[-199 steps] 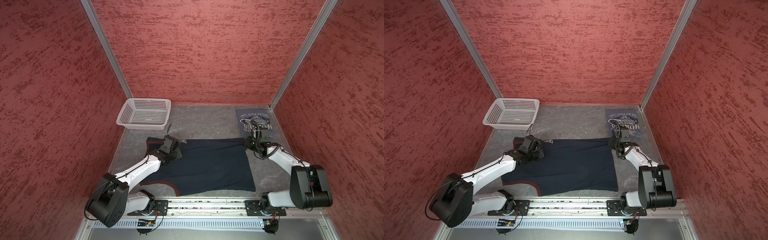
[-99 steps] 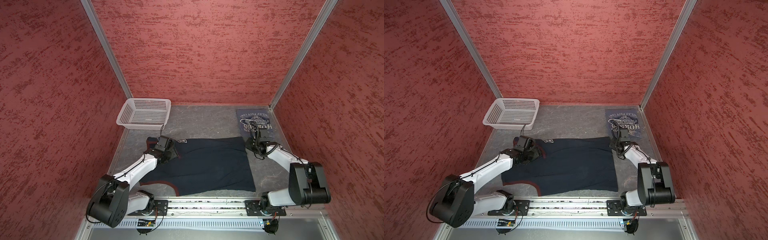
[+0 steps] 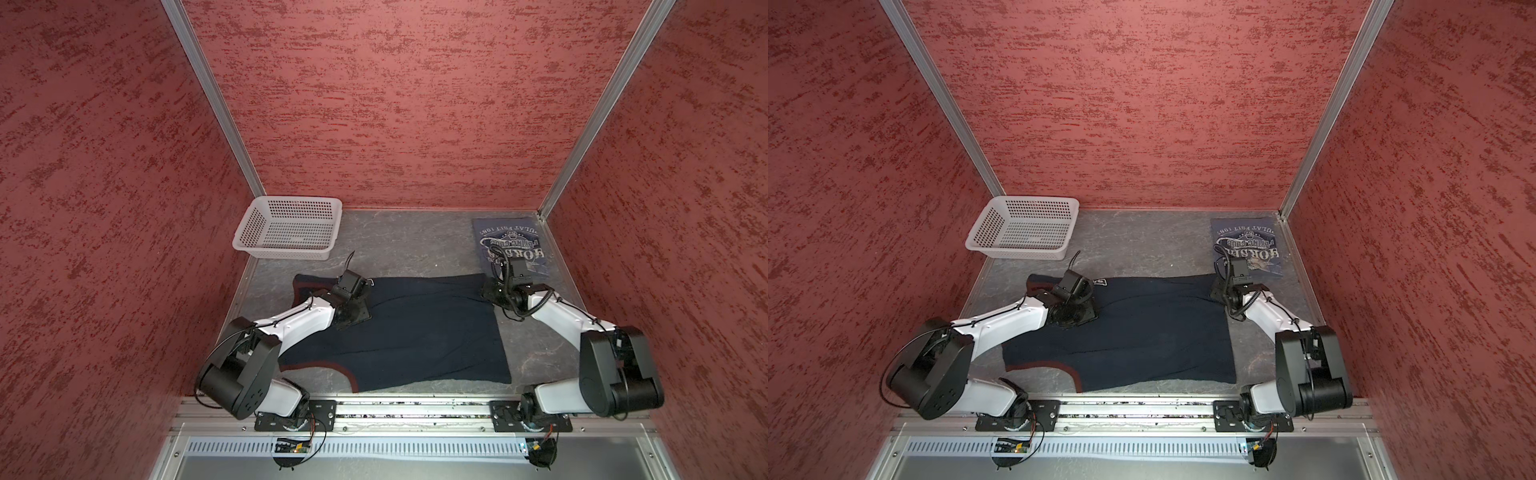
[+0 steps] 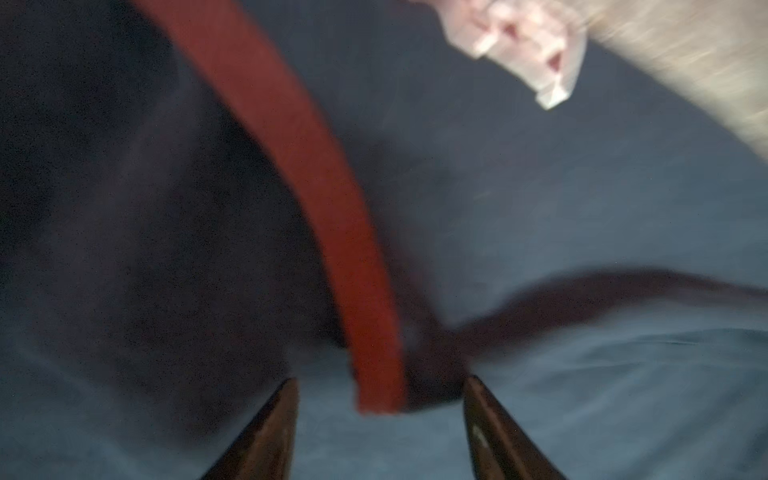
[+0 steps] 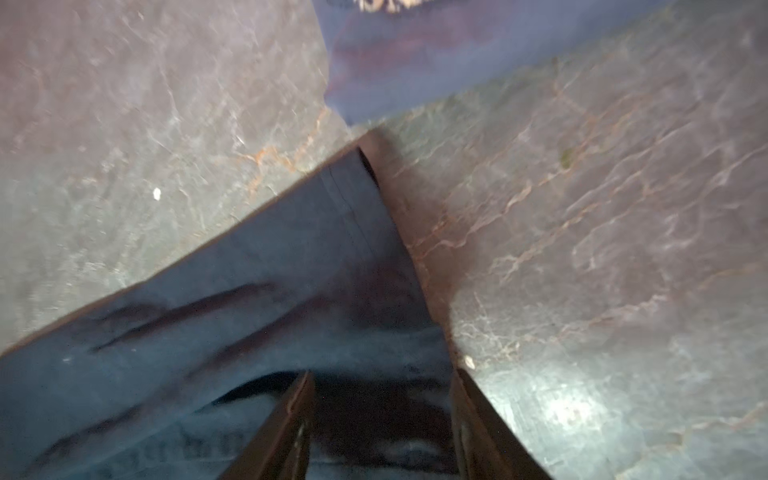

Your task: Fold and stack the tank tops

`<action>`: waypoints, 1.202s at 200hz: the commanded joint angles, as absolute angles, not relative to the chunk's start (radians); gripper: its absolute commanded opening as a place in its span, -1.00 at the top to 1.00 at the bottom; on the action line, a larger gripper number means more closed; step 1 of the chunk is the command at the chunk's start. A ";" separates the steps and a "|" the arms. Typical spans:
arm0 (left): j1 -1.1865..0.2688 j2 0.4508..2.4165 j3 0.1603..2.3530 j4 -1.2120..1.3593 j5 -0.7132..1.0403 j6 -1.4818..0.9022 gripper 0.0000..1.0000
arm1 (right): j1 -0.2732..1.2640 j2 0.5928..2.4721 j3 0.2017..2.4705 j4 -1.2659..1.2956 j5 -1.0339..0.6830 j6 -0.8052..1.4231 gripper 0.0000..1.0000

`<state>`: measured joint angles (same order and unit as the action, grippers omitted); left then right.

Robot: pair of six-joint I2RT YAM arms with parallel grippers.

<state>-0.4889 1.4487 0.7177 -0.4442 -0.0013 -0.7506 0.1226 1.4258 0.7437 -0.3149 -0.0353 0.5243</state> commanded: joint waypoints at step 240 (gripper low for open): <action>-0.648 1.152 0.470 -0.568 -0.007 -0.947 -0.32 | 0.382 1.208 0.485 -0.451 -0.069 0.834 -0.14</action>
<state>-0.7105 1.1248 0.5045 -0.7074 -0.0338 -0.9802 0.3763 1.1561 0.4965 -0.5350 -0.0593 0.8013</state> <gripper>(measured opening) 0.658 0.570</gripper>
